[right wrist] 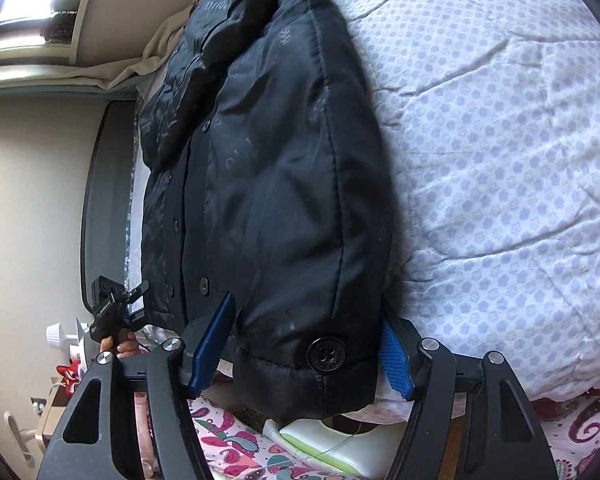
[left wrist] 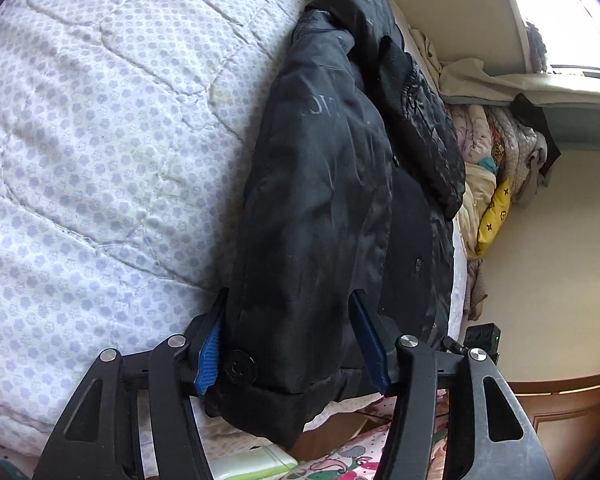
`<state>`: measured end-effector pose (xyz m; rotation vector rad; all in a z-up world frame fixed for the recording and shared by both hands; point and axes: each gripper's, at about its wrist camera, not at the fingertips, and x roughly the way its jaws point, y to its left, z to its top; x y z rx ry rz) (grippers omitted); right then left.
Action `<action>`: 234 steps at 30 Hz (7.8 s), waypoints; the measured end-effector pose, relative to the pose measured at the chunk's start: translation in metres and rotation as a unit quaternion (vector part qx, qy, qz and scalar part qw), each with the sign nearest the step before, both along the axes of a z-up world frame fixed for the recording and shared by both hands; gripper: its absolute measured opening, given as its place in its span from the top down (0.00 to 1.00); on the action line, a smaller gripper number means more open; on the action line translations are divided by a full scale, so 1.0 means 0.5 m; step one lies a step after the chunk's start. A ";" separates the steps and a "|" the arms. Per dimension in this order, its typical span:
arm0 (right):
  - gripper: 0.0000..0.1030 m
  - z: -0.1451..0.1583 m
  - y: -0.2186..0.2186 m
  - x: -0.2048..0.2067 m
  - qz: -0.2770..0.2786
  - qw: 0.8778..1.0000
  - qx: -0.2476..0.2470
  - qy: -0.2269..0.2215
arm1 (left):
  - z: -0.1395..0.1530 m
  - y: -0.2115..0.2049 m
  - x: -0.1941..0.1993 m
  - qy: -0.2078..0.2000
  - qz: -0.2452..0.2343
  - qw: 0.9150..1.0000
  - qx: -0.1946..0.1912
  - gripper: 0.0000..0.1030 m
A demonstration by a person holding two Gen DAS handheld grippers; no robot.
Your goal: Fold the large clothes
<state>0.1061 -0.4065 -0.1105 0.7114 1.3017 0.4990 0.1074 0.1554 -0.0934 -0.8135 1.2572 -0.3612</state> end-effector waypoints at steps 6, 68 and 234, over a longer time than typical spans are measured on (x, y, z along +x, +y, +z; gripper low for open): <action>0.75 -0.010 0.036 0.013 0.014 1.000 -0.004 -0.001 | -0.006 -0.034 0.002 -0.009 -0.018 1.000 0.001 0.76; 0.85 0.210 0.076 0.341 -0.061 0.991 -0.022 -0.117 | 0.170 -0.065 0.279 -0.103 0.053 0.993 -0.037 0.76; 0.27 0.172 0.063 0.358 -0.154 0.942 -0.239 -0.176 | 0.150 -0.180 0.292 -0.194 0.013 0.934 0.300 0.08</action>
